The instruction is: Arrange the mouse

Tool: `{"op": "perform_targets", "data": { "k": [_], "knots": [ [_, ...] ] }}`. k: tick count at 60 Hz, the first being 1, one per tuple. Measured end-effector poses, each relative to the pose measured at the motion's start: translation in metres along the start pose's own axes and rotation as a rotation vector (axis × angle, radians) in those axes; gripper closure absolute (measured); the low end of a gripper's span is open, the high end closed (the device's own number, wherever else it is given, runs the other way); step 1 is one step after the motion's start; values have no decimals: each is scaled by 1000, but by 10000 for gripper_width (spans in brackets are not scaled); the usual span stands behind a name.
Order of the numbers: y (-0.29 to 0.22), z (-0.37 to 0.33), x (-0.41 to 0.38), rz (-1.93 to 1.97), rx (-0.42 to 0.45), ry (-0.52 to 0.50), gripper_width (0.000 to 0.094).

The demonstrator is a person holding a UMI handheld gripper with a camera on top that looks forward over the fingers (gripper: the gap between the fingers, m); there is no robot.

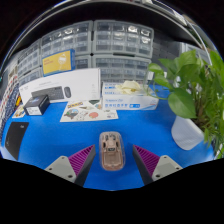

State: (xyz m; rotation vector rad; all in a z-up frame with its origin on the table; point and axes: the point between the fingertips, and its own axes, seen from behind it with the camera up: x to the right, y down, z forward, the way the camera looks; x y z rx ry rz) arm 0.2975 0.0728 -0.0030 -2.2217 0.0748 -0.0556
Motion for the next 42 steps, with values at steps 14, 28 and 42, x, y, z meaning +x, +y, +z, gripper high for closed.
{"op": "perform_targets", "data": {
  "k": [14,28,42],
  "knots": [
    [-1,22,-12,-3,-6,-37,391],
    [3,21,-12,-3,-49,-12,536],
    [-26,4,-27,2,-50,80,623]
  ]
}}
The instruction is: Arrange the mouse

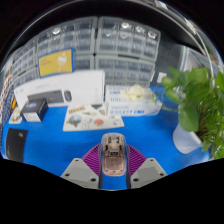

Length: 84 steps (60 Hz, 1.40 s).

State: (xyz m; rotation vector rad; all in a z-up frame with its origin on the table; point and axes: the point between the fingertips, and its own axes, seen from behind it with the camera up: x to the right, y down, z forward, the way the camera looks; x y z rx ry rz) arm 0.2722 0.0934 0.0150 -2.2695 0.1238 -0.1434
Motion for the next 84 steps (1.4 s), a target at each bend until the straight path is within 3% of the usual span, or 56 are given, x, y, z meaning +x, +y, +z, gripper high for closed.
{"op": "perform_targets", "data": {
  "k": [17,30,37,54,61,69,79,84],
  "knots": [
    [-152,-144,-121,61,279,21,620],
    [-194,-205,-285,33,372,-133,620],
    [-155,-179,-363,-18,313,-197,616],
    [10,-82,-446,-64,7,-264,619],
    [48,-69,-453,-94,-54,-260,615],
    [50,-66,-453,-117,-24,-237,577],
    [49,-66,-452,-89,-44,-233,439],
    [47,-71,-448,-36,-70,-230,93]
  ]
}}
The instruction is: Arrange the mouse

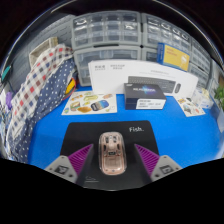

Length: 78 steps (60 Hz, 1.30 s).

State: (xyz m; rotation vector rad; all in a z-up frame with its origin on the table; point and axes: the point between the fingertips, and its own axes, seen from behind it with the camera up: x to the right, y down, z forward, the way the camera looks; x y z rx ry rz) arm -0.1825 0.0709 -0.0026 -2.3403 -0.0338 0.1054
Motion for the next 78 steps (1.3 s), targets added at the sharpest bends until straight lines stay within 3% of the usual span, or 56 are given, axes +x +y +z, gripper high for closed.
{"op": "perform_targets", "data": {
  "k": [1,4,23,39,58,78],
  "knots": [
    [-2,-3,1,8,4,1,25],
    [-11,-13,4,22,27,4,93],
    [-53,-146,50,21,180,6,66],
    [-22,-273,143,16,271,75,71],
    [31,-360,201,-1,290,48,80],
    [59,-388,210,6,276,46,82]
  ]
}}
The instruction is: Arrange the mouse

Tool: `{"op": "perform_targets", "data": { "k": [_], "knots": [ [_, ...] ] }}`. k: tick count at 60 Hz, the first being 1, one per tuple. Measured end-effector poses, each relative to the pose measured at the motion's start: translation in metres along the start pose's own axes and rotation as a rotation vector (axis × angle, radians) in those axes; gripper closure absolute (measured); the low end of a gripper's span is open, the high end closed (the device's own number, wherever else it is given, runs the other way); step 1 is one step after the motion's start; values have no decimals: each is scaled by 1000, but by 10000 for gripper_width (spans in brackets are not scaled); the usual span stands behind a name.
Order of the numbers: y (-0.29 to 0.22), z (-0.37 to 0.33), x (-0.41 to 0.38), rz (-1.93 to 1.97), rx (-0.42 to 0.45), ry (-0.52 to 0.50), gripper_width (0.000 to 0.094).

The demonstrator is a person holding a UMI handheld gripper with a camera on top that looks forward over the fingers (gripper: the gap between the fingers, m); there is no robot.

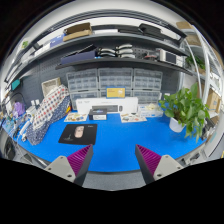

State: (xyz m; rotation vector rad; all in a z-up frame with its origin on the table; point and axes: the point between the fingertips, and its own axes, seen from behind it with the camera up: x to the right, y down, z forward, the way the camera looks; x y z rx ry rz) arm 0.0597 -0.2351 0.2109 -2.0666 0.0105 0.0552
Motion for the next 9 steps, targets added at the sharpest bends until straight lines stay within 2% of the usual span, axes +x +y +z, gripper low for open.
{"op": "perform_targets", "data": {
  "k": [9],
  "knots": [
    [11,-5,-1,-3,-10,-2,83]
  ]
}}
